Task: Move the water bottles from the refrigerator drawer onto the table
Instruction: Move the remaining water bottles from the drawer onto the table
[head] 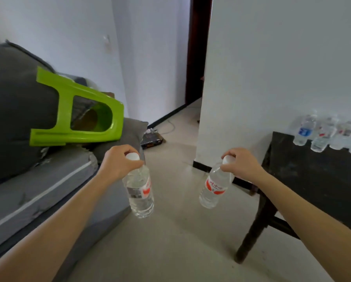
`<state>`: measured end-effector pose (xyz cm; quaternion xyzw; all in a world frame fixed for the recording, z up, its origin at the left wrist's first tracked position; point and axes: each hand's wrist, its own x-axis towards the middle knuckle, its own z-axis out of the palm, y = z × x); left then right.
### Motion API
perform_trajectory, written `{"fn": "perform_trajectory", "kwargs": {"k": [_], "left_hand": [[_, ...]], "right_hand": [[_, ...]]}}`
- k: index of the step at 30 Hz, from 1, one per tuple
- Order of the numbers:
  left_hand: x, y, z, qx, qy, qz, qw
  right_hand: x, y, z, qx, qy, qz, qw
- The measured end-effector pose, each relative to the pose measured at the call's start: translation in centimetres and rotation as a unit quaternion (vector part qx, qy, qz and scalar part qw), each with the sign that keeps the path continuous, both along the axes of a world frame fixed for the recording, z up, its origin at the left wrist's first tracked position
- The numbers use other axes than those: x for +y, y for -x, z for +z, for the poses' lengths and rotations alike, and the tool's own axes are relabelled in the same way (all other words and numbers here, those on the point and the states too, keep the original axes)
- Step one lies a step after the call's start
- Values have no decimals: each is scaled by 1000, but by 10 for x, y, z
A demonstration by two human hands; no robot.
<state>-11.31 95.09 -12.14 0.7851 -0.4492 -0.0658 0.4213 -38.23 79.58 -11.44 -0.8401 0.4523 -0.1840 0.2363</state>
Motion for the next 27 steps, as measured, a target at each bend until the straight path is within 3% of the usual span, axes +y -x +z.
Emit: {"fn": "perform_trajectory", "kwargs": {"k": [13, 16, 20, 27], "left_hand": [[-187, -207, -28, -64, -69, -160, 983], [-233, -225, -28, -74, -57, -158, 983], [-312, -242, -26, -12, -34, -165, 986], [-459, -210, -26, 53, -23, -272, 961]], "right_hand": [[-119, -172, 7, -7, -17, -123, 992], [-137, -181, 5, -33, -26, -189, 981], [-188, -185, 4, -42, -16, -230, 972], [-312, -172, -3, -56, -18, -256, 965]]}}
